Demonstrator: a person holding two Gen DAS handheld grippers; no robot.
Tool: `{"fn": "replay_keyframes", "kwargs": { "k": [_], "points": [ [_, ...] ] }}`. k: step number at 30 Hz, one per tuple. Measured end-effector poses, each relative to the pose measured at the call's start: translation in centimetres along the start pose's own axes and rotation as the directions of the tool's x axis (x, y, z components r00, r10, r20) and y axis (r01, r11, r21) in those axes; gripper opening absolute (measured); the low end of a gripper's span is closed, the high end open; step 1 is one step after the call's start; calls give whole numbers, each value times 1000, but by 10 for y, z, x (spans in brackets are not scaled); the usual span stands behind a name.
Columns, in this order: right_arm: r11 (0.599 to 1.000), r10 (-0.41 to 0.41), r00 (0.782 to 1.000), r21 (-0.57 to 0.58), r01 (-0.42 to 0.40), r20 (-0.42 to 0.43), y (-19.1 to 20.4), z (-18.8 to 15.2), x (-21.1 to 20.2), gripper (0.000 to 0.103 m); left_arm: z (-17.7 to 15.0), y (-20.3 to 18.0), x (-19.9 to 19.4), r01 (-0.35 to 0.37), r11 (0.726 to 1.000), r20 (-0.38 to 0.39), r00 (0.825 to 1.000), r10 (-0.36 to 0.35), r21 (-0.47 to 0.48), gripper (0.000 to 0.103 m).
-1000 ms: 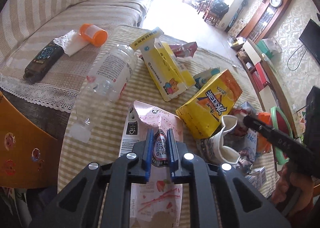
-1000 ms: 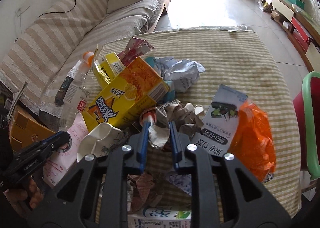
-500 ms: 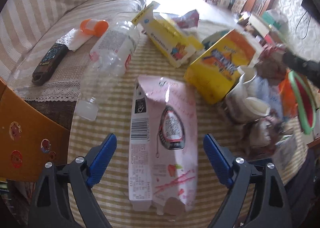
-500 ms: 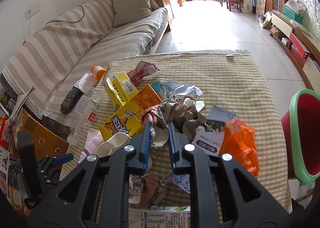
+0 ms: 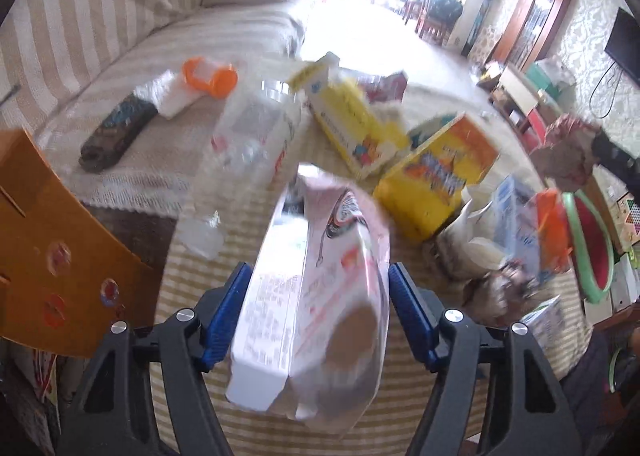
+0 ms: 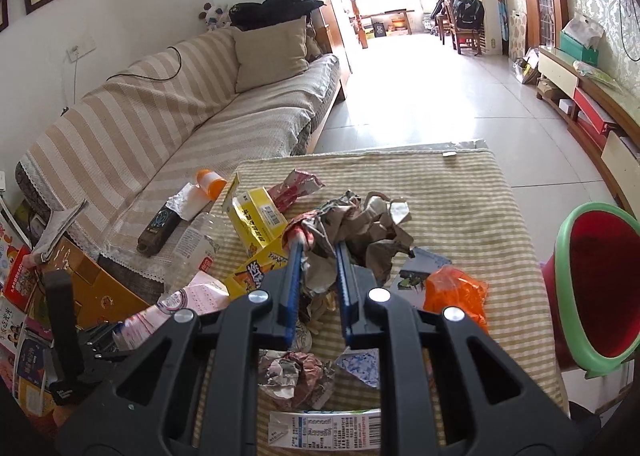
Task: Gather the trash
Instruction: 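Carry the crumpled paper to the red bin and open the right tool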
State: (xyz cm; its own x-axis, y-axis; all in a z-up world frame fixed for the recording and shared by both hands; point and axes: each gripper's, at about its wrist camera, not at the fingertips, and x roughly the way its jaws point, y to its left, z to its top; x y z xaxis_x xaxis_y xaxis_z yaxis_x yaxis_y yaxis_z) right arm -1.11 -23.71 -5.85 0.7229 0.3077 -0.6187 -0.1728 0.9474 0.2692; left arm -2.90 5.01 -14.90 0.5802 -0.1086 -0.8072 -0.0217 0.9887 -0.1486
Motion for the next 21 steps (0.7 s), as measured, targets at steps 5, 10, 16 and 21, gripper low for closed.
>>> {"fn": "replay_keyframes", "kwargs": {
  "k": [5, 10, 16, 21],
  "points": [
    [996, -88, 994, 16, 88, 68, -19, 2, -24, 17, 23, -23, -32, 41, 998, 114, 992, -45, 41, 65],
    [970, -232, 968, 96, 223, 95, -71, 2, -41, 17, 50, -61, -50, 136, 986, 167, 974, -151, 98, 64],
    [892, -405, 909, 260, 370, 97, -151, -6, -59, 17, 71, -136, -54, 257, 940, 174, 939, -298, 222, 64],
    [828, -481, 876, 350, 438, 42, -201, -17, -58, 38, 78, -207, -50, 353, 877, 135, 901, -413, 325, 64]
  ]
}}
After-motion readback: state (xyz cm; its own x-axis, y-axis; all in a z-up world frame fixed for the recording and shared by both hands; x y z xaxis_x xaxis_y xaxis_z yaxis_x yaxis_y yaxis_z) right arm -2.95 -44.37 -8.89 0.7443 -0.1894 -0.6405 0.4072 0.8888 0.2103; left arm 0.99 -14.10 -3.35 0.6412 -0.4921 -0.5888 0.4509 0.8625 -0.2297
